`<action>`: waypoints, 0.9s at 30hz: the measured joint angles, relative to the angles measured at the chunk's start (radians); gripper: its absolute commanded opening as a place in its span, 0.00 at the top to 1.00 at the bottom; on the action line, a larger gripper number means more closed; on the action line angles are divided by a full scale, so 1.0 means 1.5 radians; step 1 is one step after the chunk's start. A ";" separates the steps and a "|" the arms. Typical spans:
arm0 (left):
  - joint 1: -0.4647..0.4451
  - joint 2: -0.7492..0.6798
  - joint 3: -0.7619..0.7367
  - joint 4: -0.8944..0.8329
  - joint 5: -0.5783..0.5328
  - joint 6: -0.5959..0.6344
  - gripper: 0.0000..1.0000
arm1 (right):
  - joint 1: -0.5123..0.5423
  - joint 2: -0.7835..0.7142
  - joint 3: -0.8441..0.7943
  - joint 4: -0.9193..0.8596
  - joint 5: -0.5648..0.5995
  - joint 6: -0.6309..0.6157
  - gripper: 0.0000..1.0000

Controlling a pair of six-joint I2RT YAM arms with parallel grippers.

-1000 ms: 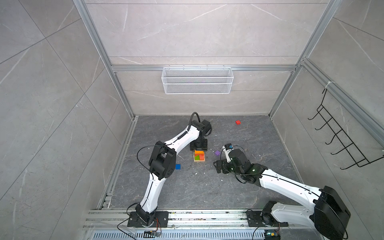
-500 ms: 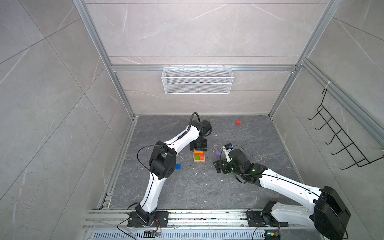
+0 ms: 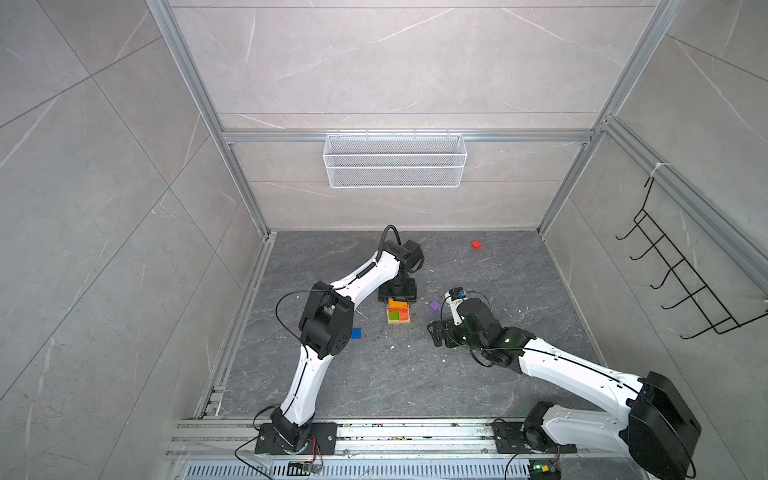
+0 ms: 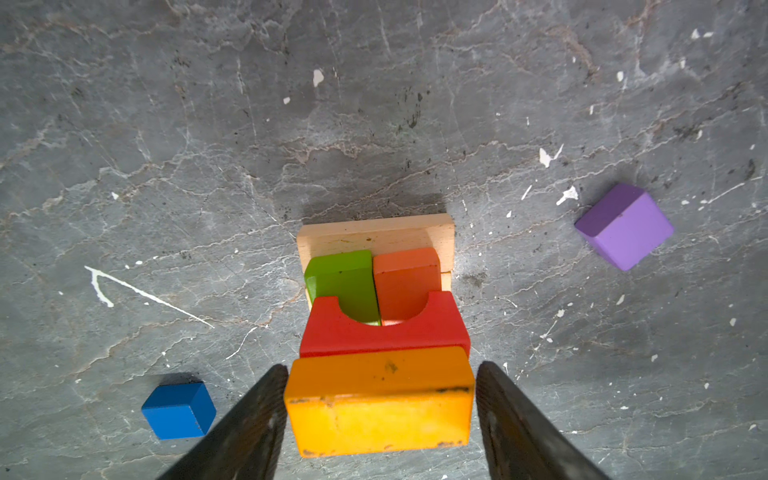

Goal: Build the wood block tower
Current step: 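Lower the yellow-orange bar onto the red arch with the left gripper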

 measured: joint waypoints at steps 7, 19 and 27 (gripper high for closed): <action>0.002 0.000 0.002 0.000 0.003 0.000 0.22 | 0.000 0.000 0.000 0.000 0.003 0.000 0.04; 0.001 0.003 0.007 0.000 0.006 0.000 0.22 | 0.000 0.000 0.000 0.000 0.003 0.000 0.05; 0.001 0.006 0.007 0.000 0.005 0.000 0.23 | 0.000 0.000 0.000 0.000 0.003 0.000 0.05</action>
